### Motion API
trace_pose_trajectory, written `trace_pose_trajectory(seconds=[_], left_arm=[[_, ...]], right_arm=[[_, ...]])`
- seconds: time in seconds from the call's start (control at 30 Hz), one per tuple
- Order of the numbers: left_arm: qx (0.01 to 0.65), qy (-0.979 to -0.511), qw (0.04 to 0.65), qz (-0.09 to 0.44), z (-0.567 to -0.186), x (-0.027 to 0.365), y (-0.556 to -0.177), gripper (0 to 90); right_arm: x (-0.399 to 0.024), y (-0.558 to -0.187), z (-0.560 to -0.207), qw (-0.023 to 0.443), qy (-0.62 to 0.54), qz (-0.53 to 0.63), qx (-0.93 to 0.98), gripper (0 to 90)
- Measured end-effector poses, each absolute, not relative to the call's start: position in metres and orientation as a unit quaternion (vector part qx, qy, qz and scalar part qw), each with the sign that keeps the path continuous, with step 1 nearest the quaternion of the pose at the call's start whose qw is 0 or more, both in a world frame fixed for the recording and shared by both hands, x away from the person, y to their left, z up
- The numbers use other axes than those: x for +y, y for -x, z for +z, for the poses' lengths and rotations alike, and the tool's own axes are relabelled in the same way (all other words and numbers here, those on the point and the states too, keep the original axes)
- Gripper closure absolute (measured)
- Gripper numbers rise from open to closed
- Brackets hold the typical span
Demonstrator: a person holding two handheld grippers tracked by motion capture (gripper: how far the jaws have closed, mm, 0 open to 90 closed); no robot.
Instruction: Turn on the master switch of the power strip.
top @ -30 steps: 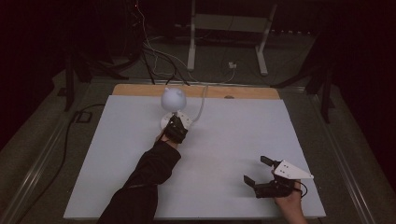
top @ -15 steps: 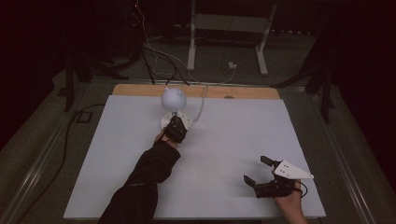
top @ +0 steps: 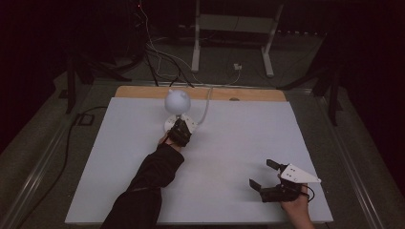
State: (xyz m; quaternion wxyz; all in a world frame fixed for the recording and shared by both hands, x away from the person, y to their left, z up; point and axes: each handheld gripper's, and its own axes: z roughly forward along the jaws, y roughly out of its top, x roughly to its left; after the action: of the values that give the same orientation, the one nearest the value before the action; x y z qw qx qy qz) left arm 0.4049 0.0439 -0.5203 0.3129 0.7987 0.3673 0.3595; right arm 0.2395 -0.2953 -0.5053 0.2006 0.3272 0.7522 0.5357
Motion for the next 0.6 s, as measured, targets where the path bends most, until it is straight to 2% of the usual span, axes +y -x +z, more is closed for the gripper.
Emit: trace_pose_trajectory(seconds=[0.6], left_arm=[[0.38, -0.79, 0.327, 0.352, -0.5175, 0.0488, -0.4041, 90.0]], right_arm=[[-0.2953, -0.24, -0.5061, 0.199, -0.328, 0.533, 0.754, 0.0]])
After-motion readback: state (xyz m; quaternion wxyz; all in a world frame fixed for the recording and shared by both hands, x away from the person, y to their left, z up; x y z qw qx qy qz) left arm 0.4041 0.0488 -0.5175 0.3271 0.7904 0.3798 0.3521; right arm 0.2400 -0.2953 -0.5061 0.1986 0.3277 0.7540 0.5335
